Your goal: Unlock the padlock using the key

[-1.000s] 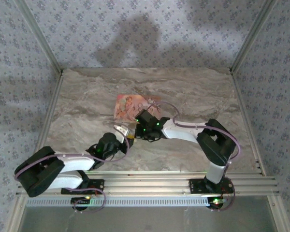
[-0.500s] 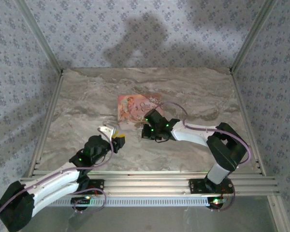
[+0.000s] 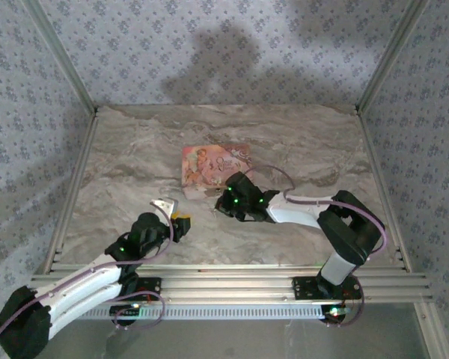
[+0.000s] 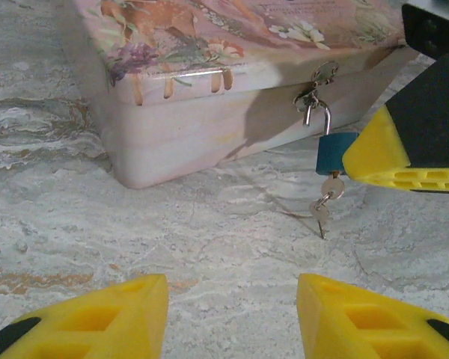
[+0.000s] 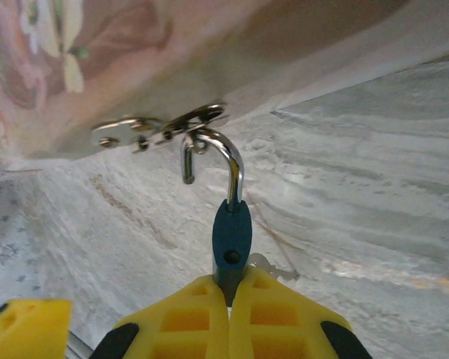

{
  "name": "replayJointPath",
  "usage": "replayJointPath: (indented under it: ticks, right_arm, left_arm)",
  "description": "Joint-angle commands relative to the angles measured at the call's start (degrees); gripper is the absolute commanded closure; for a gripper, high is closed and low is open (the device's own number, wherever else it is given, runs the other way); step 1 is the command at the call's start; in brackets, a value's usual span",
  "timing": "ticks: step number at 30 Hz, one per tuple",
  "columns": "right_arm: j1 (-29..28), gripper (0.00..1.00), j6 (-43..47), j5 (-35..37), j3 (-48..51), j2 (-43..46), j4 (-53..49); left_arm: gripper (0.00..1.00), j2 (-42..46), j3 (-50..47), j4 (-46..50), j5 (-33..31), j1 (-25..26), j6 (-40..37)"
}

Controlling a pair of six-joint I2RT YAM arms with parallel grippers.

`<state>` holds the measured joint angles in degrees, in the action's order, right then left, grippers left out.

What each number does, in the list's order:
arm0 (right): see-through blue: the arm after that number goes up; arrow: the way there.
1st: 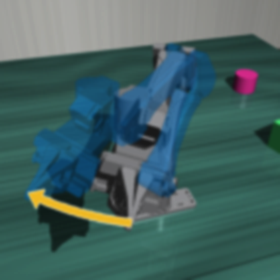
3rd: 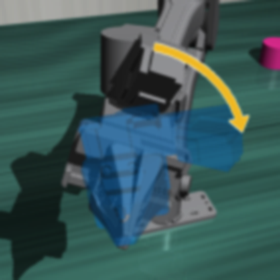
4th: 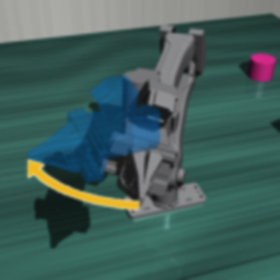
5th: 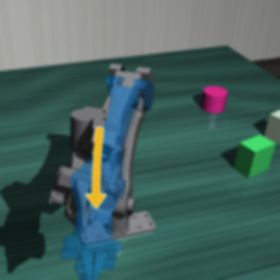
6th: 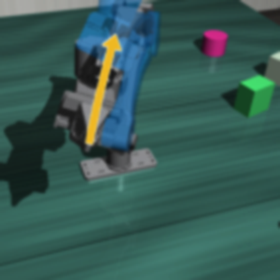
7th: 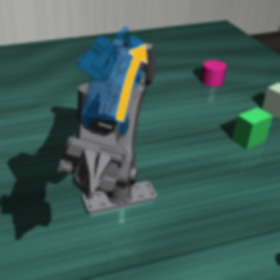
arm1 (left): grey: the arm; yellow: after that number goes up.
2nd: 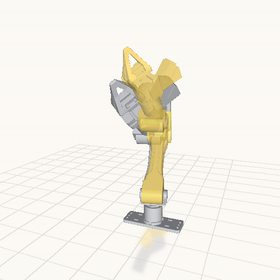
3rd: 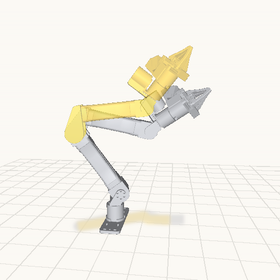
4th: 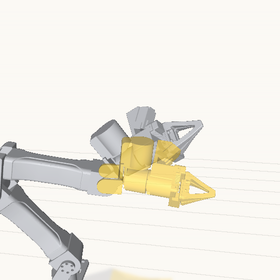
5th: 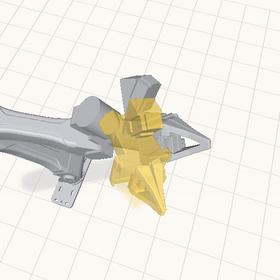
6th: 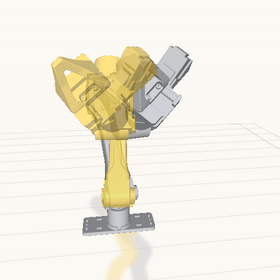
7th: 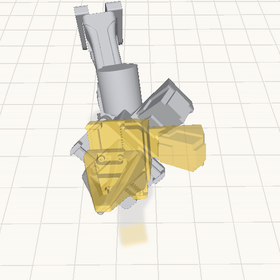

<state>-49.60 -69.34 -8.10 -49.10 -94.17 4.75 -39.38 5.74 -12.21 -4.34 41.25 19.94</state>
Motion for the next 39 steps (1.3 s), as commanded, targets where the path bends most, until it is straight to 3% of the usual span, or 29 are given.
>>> replayJointPath:
  ticks: [1, 21, 31, 39]
  right_arm:
    - [-1.5, 1.0, -5.1, 4.4, -0.4, -0.6, 3.9]
    - [-6.2, 1.0, -18.8, 27.1, 2.3, -0.3, 12.7]
    - [-6.0, 1.0, -15.9, 29.9, -1.0, -0.7, 8.8]
    - [-0.9, 1.0, -16.7, 23.5, 2.4, -4.4, 13.1]
  left_arm:
    - [0.51, 0.3, 1.7, 0.6, -0.5, -0.3, 1.1]
    - [0.5, 6.8, 1.3, 4.4, 0.2, -0.2, 1.5]
    - [0.5, 9.4, 1.4, 6.6, 0.3, -0.3, 1.6]
    - [0.49, 12.2, 1.9, 9.6, 0.1, -0.3, 1.1]
